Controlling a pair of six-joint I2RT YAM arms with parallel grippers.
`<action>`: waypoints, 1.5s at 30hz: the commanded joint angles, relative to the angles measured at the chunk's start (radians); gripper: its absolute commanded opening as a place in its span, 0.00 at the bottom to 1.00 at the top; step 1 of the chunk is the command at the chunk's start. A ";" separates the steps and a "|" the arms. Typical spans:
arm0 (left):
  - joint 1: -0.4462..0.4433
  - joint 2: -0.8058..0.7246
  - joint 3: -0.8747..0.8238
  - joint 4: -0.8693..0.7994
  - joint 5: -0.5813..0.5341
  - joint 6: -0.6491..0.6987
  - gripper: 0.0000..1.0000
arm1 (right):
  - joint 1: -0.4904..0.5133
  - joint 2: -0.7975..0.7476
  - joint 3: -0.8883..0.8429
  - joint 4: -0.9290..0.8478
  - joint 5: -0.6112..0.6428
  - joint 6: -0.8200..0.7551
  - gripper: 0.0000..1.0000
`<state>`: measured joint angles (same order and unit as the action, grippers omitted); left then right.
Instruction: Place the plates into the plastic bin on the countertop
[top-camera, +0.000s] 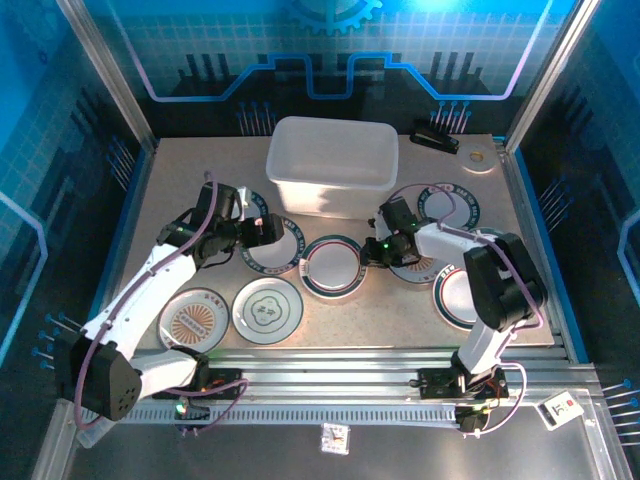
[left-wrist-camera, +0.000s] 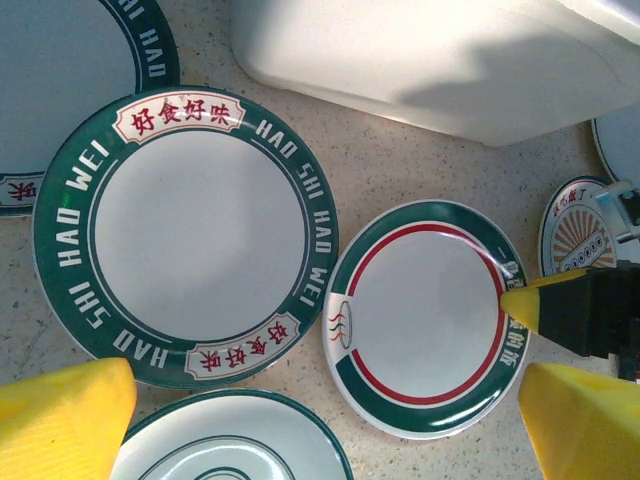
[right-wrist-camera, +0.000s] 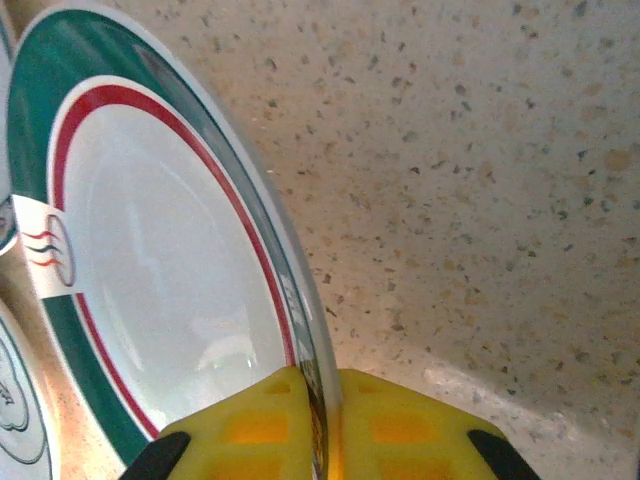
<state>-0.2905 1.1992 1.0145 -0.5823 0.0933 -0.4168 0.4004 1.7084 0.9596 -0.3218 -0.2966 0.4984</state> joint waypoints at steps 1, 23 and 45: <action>0.008 -0.025 0.033 -0.038 -0.007 -0.007 0.99 | 0.009 -0.039 -0.028 0.004 0.026 0.016 0.10; 0.009 0.013 0.160 -0.058 -0.146 -0.039 0.99 | -0.048 -0.312 -0.117 -0.036 -0.056 0.085 0.01; 0.123 0.758 0.889 -0.205 -0.138 0.081 0.99 | -0.219 -0.507 0.183 -0.186 -0.233 0.065 0.00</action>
<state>-0.1864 1.9152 1.8290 -0.7208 -0.0631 -0.3813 0.2058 1.1908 1.0473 -0.5022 -0.4633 0.5686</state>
